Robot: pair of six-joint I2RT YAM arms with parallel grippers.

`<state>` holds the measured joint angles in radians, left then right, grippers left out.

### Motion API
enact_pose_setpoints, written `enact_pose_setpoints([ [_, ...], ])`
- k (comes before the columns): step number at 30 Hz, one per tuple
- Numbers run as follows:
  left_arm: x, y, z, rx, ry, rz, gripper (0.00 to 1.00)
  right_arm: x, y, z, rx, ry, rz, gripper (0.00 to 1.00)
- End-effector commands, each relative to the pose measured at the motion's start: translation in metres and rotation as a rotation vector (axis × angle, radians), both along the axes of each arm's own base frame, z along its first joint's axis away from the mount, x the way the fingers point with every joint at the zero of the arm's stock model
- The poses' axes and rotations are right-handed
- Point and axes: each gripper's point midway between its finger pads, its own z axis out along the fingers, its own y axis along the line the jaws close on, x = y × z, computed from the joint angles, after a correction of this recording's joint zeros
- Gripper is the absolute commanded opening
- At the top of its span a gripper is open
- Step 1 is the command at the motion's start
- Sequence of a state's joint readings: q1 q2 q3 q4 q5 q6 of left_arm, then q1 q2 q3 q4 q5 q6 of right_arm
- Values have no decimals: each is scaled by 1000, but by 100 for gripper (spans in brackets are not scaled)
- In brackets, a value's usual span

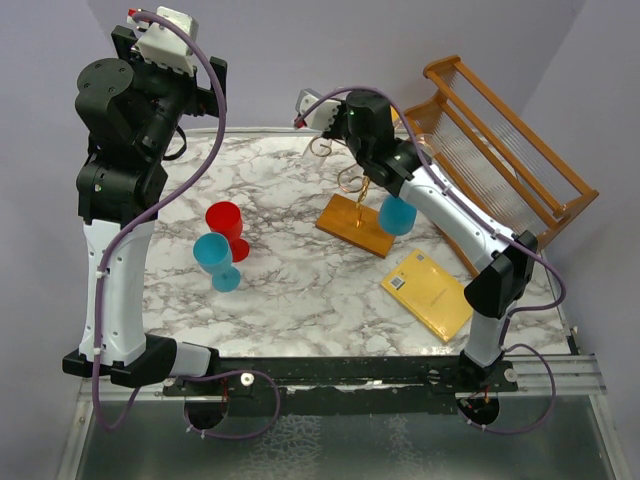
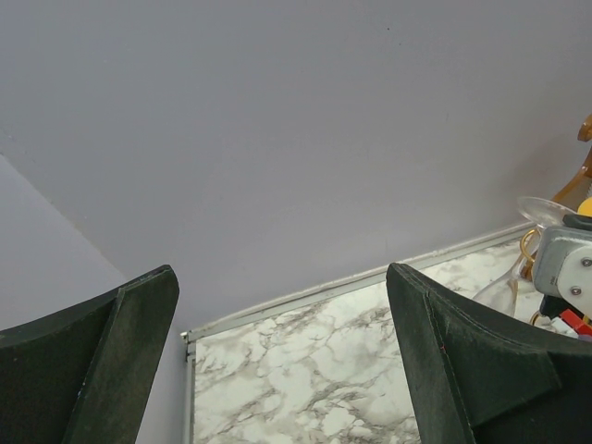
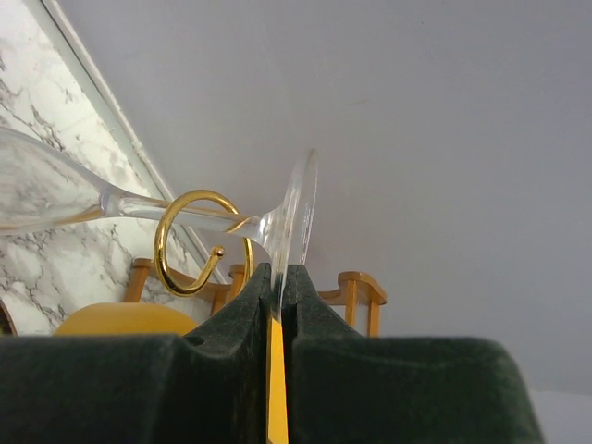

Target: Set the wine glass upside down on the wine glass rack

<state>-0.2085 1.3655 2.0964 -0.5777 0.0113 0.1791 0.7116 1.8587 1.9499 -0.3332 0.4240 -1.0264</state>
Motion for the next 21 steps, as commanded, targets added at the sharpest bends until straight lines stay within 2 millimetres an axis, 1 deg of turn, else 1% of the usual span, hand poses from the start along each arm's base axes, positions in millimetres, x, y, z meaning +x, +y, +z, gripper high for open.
enact_pose_setpoints([
  [1, -4, 0, 7, 6, -24, -12, 98, -5, 12, 24, 50, -33, 69, 2],
  [6, -5, 0, 6, 6, -21, -15, 98, -14, 15, 21, 66, 3, 109, 4],
  [14, -6, -1, 6, 7, -22, -18, 98, -23, 11, 16, 55, 31, 126, 6],
  [21, -3, -1, 0, 10, -13, -19, 98, -29, 10, 11, 62, 56, 138, 11],
])
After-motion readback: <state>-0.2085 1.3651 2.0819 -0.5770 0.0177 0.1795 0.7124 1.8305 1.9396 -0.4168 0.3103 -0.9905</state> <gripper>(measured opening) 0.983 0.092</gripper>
